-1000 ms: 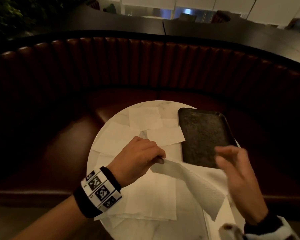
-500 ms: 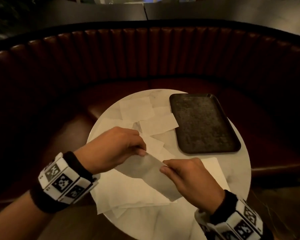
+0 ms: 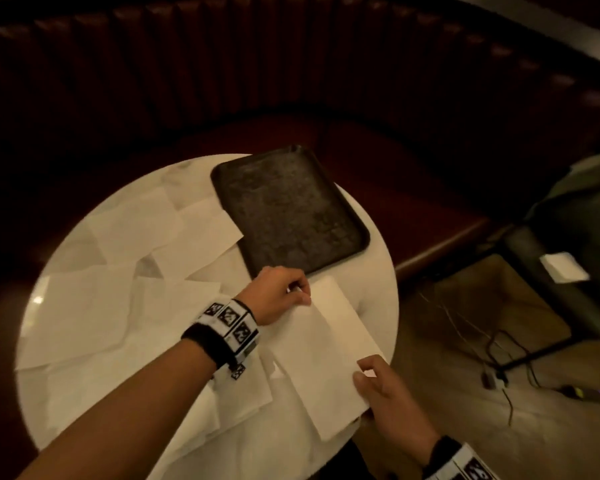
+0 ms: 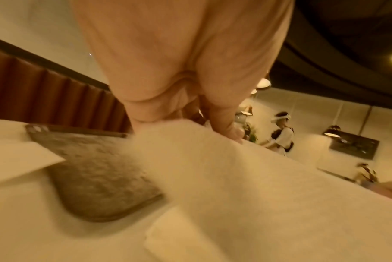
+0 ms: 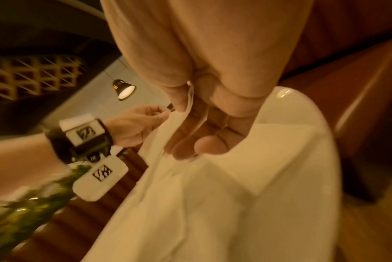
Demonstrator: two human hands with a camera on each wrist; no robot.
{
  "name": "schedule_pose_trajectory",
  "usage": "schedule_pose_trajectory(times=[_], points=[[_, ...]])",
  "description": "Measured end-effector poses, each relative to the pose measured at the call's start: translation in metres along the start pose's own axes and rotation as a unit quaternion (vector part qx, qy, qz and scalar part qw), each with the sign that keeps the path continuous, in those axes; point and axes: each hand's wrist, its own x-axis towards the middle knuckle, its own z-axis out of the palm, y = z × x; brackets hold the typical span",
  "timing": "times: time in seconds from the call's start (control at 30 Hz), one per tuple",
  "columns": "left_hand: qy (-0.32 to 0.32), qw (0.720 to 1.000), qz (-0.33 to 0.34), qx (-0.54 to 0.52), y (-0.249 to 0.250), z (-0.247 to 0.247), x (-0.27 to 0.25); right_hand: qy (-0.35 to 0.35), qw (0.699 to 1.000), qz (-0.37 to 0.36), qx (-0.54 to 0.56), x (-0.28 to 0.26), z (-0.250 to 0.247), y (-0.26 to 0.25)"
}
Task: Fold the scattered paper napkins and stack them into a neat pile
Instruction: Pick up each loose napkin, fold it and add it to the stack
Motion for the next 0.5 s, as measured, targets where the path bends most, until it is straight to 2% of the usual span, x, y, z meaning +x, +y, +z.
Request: schedule_pose_trajectory(times=[0.13,0.27,0.37,0.5], points=[[-0.063,0.997,-0.009,0.039,0.018,0.034,0.068,0.101,0.994,0.044,0.004,0.02,-0.023,0.02],[-0.092,0.977,0.022,0.191,0.018,0.058,0.111,0.156,0.974,0.039,-0.158,0.048,-0.035,0.036],[-0.083,0.964,0.019,0.254,0.008,0.071,0.128,0.171,0.962,0.023,-0.211,0.067,-0.039,0.044],[-0.074,0.958,0.027,0.276,-0.008,0.085,0.135,0.157,0.953,0.024,-0.259,0.081,-0.042,0.051]])
